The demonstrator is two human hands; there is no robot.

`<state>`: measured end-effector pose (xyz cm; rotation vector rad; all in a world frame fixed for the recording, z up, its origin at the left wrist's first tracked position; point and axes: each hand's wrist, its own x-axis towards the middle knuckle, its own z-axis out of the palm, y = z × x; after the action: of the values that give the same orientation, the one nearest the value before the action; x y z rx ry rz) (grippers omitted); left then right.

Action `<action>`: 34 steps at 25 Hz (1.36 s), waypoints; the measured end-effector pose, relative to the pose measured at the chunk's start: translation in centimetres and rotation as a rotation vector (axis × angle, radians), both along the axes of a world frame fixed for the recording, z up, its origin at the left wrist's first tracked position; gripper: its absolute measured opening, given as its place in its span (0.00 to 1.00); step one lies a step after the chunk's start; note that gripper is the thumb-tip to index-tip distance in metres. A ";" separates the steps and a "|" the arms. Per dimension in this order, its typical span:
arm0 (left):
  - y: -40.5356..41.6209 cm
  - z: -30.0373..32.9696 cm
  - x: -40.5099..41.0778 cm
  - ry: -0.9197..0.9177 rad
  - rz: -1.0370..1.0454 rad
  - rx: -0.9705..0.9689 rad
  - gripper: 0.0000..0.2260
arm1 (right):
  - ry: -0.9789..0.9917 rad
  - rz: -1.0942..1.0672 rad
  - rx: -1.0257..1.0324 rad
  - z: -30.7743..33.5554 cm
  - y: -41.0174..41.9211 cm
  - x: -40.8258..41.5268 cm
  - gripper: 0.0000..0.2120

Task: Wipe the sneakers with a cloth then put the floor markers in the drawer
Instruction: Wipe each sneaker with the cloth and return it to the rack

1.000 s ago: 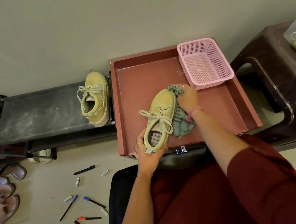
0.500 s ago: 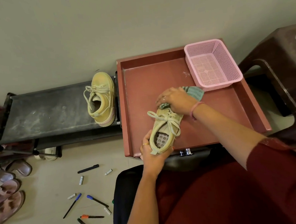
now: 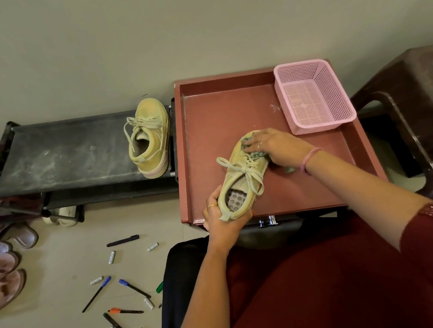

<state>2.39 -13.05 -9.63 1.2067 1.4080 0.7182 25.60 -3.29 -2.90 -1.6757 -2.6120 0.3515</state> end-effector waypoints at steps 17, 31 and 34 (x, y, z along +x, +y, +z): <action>-1.3 2.6 2.6 0.225 -0.062 0.393 0.38 | 0.089 -0.134 -0.197 6.6 2.7 -2.0 0.24; -1.6 3.0 2.6 0.299 -0.092 0.338 0.36 | -0.007 -0.015 -0.226 6.9 -5.4 -1.5 0.25; -1.7 3.4 2.5 0.307 -0.107 0.337 0.35 | -0.245 0.083 -0.314 8.0 -6.5 -3.6 0.24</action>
<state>4.84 -14.72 -6.27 1.7015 1.4947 0.7366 22.01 -9.78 5.14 -1.8038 -2.9399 0.6263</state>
